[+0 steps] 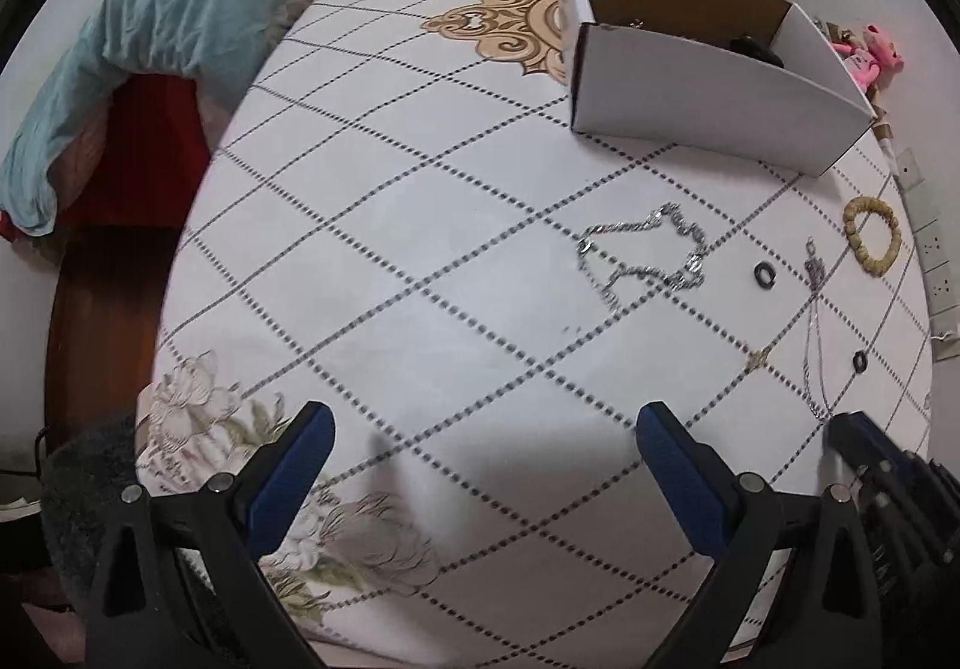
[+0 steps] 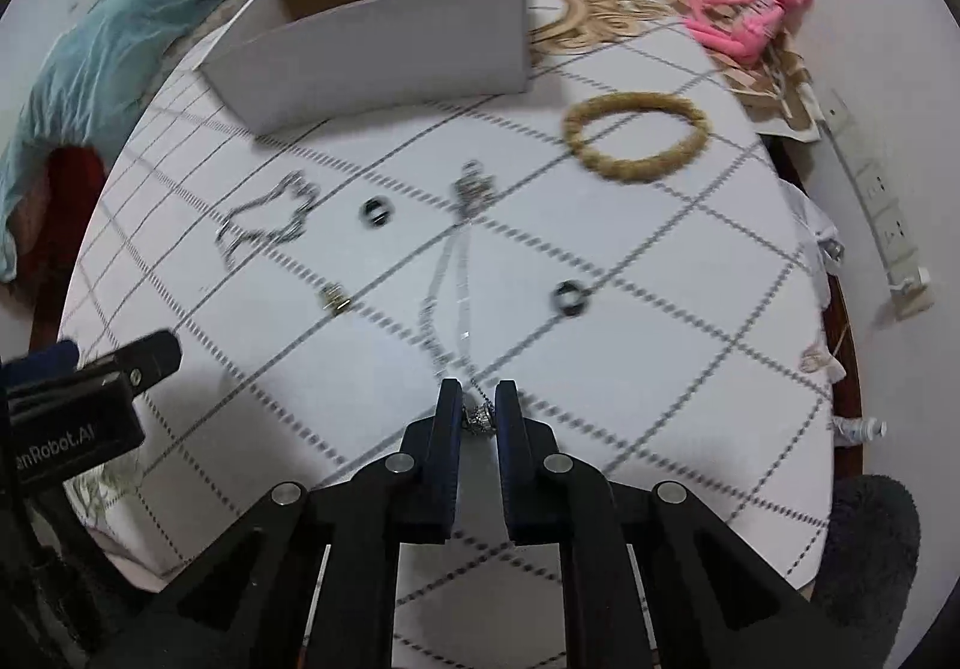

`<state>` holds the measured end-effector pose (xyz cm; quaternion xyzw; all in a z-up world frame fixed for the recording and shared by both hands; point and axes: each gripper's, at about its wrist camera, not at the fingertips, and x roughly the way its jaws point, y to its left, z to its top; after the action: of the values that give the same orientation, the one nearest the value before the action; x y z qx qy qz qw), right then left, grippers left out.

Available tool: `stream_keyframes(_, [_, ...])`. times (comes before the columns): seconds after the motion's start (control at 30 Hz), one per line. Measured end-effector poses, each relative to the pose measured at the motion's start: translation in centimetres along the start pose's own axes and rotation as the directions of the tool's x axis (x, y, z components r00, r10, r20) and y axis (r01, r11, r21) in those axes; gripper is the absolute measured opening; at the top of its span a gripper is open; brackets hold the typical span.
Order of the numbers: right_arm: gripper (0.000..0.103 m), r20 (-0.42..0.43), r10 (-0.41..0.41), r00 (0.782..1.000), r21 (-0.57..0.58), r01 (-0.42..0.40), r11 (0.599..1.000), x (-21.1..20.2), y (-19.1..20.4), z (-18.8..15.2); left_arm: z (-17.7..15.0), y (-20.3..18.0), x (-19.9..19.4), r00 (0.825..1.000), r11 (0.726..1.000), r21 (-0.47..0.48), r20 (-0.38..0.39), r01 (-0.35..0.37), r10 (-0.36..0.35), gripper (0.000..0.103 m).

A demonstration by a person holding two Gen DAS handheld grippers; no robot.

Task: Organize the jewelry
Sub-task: 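Reach the right tool to the silver pendant chain and close on it, then grasp the silver chain bracelet with the left tool while the right tool holds the pendant chain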

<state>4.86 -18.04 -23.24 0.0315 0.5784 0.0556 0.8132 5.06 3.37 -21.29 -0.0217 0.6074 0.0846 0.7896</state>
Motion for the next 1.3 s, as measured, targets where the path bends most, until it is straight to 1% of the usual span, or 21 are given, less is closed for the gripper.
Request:
stream_keyframes(0.07, [0.011, 0.011, -0.002, 1.0, 0.036, 0.002, 0.999, -0.2, -1.3, 0.8, 0.7, 0.2, 0.5, 0.999, 0.999, -0.013, -0.01, 0.046, -0.046, 0.102])
stream_keyframes(0.17, [0.011, 0.029, 0.001, 1.0, 0.079, -0.003, 0.997, -0.4, -2.7, 2.1, 1.8, 0.6, 0.8, 0.994, 0.994, -0.02, -0.005, 0.11, -0.11, 0.102])
stream_keyframes(0.27, [0.011, 0.045, 0.001, 0.999, 0.1, -0.005, 0.995, -0.4, -3.3, 3.5, 2.7, 0.7, 1.2, 0.988, 0.988, -0.003, 0.003, 0.152, -0.152, 0.102])
stream_keyframes(0.37, [0.011, 0.048, 0.003, 0.999, 0.113, -0.009, 0.994, 0.0, -3.5, 4.4, 3.6, 0.0, 2.0, 0.982, 0.982, 0.017, -0.016, 0.189, -0.189, 0.1])
stream_keyframes(0.4, [0.011, 0.048, 0.003, 0.999, 0.116, -0.008, 0.993, 0.1, -3.5, 4.6, 3.8, -0.4, 2.3, 0.98, 0.98, 0.029, -0.023, 0.197, -0.196, 0.094])
stream_keyframes(0.43, [0.011, 0.047, 0.0, 0.999, 0.117, -0.005, 0.993, 0.3, -3.6, 4.8, 4.0, -0.9, 2.6, 0.979, 0.979, 0.043, -0.032, 0.201, -0.2, 0.085])
stream_keyframes(0.5, [0.011, 0.042, -0.002, 0.999, 0.121, -0.003, 0.993, 0.5, -3.6, 4.9, 4.2, -2.1, 3.0, 0.981, 0.978, 0.08, -0.041, 0.194, -0.192, 0.076])
stream_keyframes(0.53, [0.011, 0.038, -0.002, 0.999, 0.126, -0.003, 0.992, 0.7, -3.7, 4.9, 4.4, -2.7, 3.1, 0.985, 0.979, 0.11, -0.027, 0.174, -0.172, 0.073])
stream_keyframes(0.57, [0.011, 0.034, -0.002, 0.999, 0.129, -0.003, 0.992, 0.8, -3.9, 4.8, 4.5, -3.4, 3.1, 0.987, 0.977, 0.141, -0.017, 0.16, -0.159, 0.073])
stream_keyframes(0.6, [0.011, 0.031, -0.004, 1.0, 0.132, 0.0, 0.991, 0.9, -4.0, 4.8, 4.6, -3.9, 3.2, 0.989, 0.975, 0.165, -0.008, 0.146, -0.147, 0.069])
stream_keyframes(0.63, [0.011, 0.028, -0.009, 1.0, 0.134, 0.005, 0.991, 1.1, -4.1, 4.7, 4.6, -4.4, 3.0, 0.989, 0.971, 0.188, 0.009, 0.146, -0.15, 0.057])
stream_keyframes(0.67, [0.011, 0.025, -0.012, 1.0, 0.137, 0.008, 0.991, 1.2, -4.1, 4.6, 4.7, -4.9, 2.9, 0.99, 0.969, 0.21, 0.024, 0.131, -0.139, 0.052])
stream_keyframes(0.7, [0.011, 0.017, -0.013, 1.0, 0.144, 0.01, 0.989, 1.4, -4.4, 4.6, 4.7, -5.3, 2.8, 0.99, 0.965, 0.231, 0.032, 0.126, -0.137, 0.042])
stream_keyframes(0.73, [0.011, 0.013, -0.012, 1.0, 0.15, 0.01, 0.989, 1.5, -4.5, 4.5, 4.8, -5.7, 2.7, 0.989, 0.961, 0.244, 0.036, 0.133, -0.146, 0.028])
stream_keyframes(0.77, [0.011, 0.008, -0.011, 1.0, 0.155, 0.01, 0.988, 1.6, -4.7, 4.5, 5.0, -5.9, 2.7, 0.988, 0.958, 0.252, 0.036, 0.137, -0.151, 0.02])
stream_keyframes(0.8, [0.011, 0.005, -0.01, 1.0, 0.158, 0.009, 0.987, 1.7, -4.7, 4.5, 5.0, -6.1, 2.6, 0.987, 0.955, 0.259, 0.033, 0.142, -0.156, 0.006])
stream_keyframes(0.9, [0.011, 0.008, -0.012, 1.0, 0.156, 0.011, 0.988, 1.7, -4.7, 4.5, 5.7, -6.2, 2.7, 0.979, 0.95, 0.248, 0.019, 0.19, -0.201, 0.006])
stream_keyframes(0.97, [0.011, 0.011, -0.009, 1.0, 0.154, 0.007, 0.988, 1.6, -4.6, 4.4, 5.6, -5.9, 2.5, 0.974, 0.948, 0.235, 0.022, 0.214, -0.225, 0.006])
stream_keyframes(1.07, [0.011, 0.026, 0.003, 1.0, 0.151, -0.007, 0.989, 0.9, -4.5, 4.5, 5.6, -4.6, 1.9, 0.964, 0.947, 0.197, 0.029, 0.255, -0.266, 0.006])
stream_keyframes(1.2, [0.011, 0.058, 0.049, 0.997, 0.154, -0.057, 0.986, -0.9, -4.5, 4.7, 4.9, -2.1, -0.4, 0.942, 0.938, 0.13, 0.053, 0.321, -0.33, 0.006])
stream_keyframes(1.3, [0.011, 0.082, 0.089, 0.993, 0.146, -0.1, 0.984, -2.5, -4.4, 5.1, 5.1, -0.7, -2.2, 0.933, 0.933, 0.109, 0.08, 0.343, -0.352, 0.006])
